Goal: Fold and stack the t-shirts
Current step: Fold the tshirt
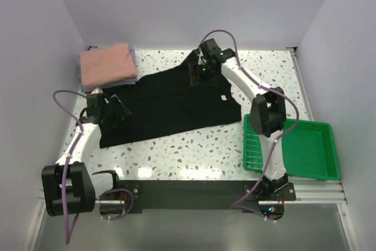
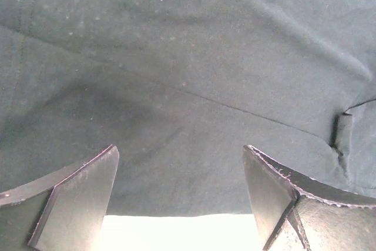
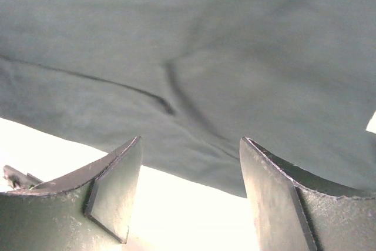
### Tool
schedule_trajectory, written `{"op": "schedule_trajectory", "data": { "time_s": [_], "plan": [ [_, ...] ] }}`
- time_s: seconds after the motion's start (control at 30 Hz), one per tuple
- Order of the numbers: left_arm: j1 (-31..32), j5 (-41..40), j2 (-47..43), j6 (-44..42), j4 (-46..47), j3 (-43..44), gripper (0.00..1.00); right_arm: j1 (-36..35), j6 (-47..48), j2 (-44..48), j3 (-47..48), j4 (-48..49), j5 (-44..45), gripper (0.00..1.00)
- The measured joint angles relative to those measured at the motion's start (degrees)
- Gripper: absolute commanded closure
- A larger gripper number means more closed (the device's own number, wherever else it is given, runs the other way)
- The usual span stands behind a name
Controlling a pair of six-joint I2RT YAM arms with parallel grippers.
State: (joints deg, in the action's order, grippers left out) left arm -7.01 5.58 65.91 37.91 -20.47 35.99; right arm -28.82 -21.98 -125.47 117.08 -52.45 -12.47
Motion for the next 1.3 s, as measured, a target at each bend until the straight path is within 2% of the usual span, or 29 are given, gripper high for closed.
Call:
{"op": "schedule_trajectory", "data": {
  "time_s": [0.1,0.27,0.43,0.67,0.83,1.0,1.3],
  "plan": [
    [0.4,0.1,1.4,0.1,0.4,0.2,0.09,4.4,0.5,4.2,-5.7,1.2,0.9,0.29],
    [3.2,0.5,4.9,1.6,3.3,-0.7,0.10,8.8,1.6,5.0,-14.3,4.1,2.6,0.30],
    [7.9,0.8,9.4,3.1,7.3,-1.0,0.09,9.3,2.1,4.0,-19.6,5.1,2.7,0.31],
    [8.6,0.6,10.0,5.0,12.3,-3.7,0.07,9.3,2.5,3.6,-24.0,7.7,2.7,0.32],
    [8.6,-0.6,7.8,6.9,13.1,-5.7,0.05,9.3,2.3,5.5,-27.2,8.8,3.0,0.33],
    [8.7,-1.6,3.6,9.7,10.9,-8.2,0.04,8.9,2.1,10.2,-34.4,8.3,3.9,0.33],
    [8.8,-2.8,-6.7,15.2,2.4,-12.2,0.03,5.1,1.6,17.5,-45.5,7.3,3.8,0.34]
  ]
}}
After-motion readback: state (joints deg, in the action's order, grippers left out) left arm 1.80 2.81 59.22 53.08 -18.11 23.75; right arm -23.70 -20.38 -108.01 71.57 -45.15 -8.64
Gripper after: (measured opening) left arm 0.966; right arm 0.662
